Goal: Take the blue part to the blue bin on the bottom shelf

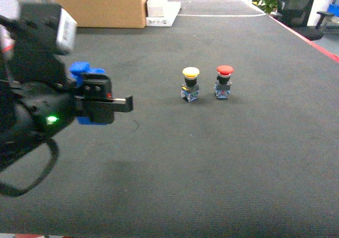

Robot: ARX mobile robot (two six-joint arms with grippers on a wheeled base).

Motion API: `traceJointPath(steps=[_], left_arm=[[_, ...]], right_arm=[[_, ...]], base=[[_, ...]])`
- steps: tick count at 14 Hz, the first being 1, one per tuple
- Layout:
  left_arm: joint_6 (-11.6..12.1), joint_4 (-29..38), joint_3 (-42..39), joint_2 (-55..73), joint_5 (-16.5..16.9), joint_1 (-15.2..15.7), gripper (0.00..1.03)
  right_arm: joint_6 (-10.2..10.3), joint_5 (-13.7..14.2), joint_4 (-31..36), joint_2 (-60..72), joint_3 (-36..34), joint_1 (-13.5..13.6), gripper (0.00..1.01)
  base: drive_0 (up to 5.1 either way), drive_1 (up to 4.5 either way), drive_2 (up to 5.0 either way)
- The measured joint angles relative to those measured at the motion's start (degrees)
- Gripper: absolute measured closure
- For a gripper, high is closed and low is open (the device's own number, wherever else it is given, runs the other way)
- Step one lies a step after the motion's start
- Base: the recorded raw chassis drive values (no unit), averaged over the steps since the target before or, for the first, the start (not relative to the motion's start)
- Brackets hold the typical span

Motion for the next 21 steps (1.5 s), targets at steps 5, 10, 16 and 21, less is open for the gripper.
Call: traceJointPath(steps=[5, 10, 16, 21], left_arm=[[0.02, -27.47, -20.2, -49.05, -7.76, -0.61, 0.59], [-3.37, -61.68, -20.74, -88.54, -16.33, -5.68, 0.59], [-4.5, -63.54, -20.76, -88.67, -13.92, -3.45, 0.59], [-4.5, -63.52, -20.76, -88.67, -13.92, -3.45, 0.59]], right_arm=[[0.0, -0.02, 0.02, 0.0, 0.0, 0.0, 0.03], [0.0, 0.0, 0.02, 0.0, 0.0, 0.0, 0.03], [0.0, -0.02, 0.04, 0.0, 0.0, 0.0, 0.03], [0.0, 0.0, 0.07, 0.0, 0.0, 0.0, 0.03]], base=[[0.0, 0.0, 0.0], [0.0, 0.0, 0.0], [0.0, 0.0, 0.0], [0.0, -0.81, 0.8]])
